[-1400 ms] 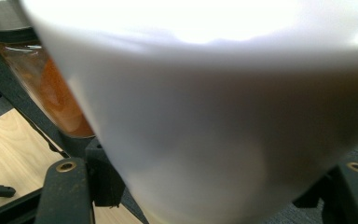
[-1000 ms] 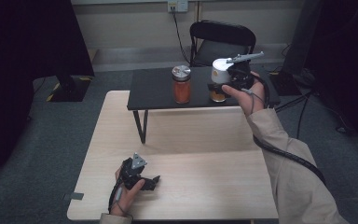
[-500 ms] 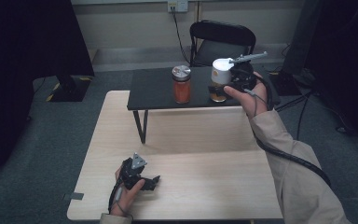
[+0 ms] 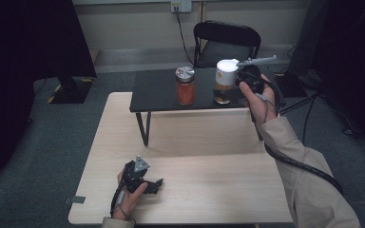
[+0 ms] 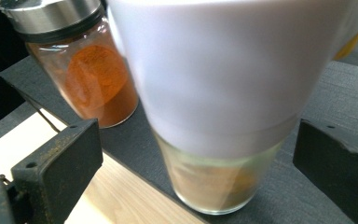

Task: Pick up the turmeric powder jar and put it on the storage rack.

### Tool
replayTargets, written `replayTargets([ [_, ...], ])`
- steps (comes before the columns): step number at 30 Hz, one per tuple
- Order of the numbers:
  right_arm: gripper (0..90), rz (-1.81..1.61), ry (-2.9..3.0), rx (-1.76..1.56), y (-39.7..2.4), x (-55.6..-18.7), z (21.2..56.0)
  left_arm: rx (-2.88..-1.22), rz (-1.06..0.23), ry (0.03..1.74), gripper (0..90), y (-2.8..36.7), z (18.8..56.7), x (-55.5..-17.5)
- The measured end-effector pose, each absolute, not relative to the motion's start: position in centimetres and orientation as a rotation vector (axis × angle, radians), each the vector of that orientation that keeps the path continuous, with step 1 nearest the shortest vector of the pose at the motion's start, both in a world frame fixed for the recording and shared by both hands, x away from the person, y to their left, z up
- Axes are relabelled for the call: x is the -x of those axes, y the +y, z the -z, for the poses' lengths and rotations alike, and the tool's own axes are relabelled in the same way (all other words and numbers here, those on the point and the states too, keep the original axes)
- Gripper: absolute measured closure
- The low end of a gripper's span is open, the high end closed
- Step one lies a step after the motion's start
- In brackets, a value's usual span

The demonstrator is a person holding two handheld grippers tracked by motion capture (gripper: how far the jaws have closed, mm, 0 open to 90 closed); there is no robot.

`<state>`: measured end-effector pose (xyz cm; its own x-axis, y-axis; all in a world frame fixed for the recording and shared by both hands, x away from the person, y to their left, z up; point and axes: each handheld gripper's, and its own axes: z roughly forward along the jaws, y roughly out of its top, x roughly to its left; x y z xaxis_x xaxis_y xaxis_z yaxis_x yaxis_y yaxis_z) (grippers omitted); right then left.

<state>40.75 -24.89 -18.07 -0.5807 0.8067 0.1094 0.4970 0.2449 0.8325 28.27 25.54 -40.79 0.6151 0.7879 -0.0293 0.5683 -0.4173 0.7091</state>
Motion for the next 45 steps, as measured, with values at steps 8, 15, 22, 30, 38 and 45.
replayTargets([
  [8, 0.4, -1.252, 2.179, -1.185, -24.6, -40.0, 18.3, -2.141, -0.405, 1.061, 0.0, 25.5, 40.8, -28.3],
  [15, 0.6, -1.234, 2.180, -1.168, -24.4, -39.2, 18.4, -2.141, -0.405, 1.061, 0.0, 25.5, 40.8, -28.3],
  [22, 0.5, -1.244, 2.177, -1.160, -24.7, -38.4, 18.9, -2.141, -0.404, 1.061, 0.0, 25.5, 40.8, -28.3],
  [30, 0.6, -1.253, 2.181, -1.134, -24.9, -37.1, 19.6, -2.141, -0.405, 1.061, 0.0, 25.5, 40.8, -28.3],
  [38, 0.7, -1.271, 2.197, -1.123, -25.4, -36.4, 20.9, -2.140, -0.405, 1.061, 0.0, 25.5, 40.8, -28.3],
  [45, 0.8, -1.292, 2.209, -1.118, -25.7, -35.9, 22.1, -2.141, -0.406, 1.060, 0.0, 25.5, 40.8, -28.3],
])
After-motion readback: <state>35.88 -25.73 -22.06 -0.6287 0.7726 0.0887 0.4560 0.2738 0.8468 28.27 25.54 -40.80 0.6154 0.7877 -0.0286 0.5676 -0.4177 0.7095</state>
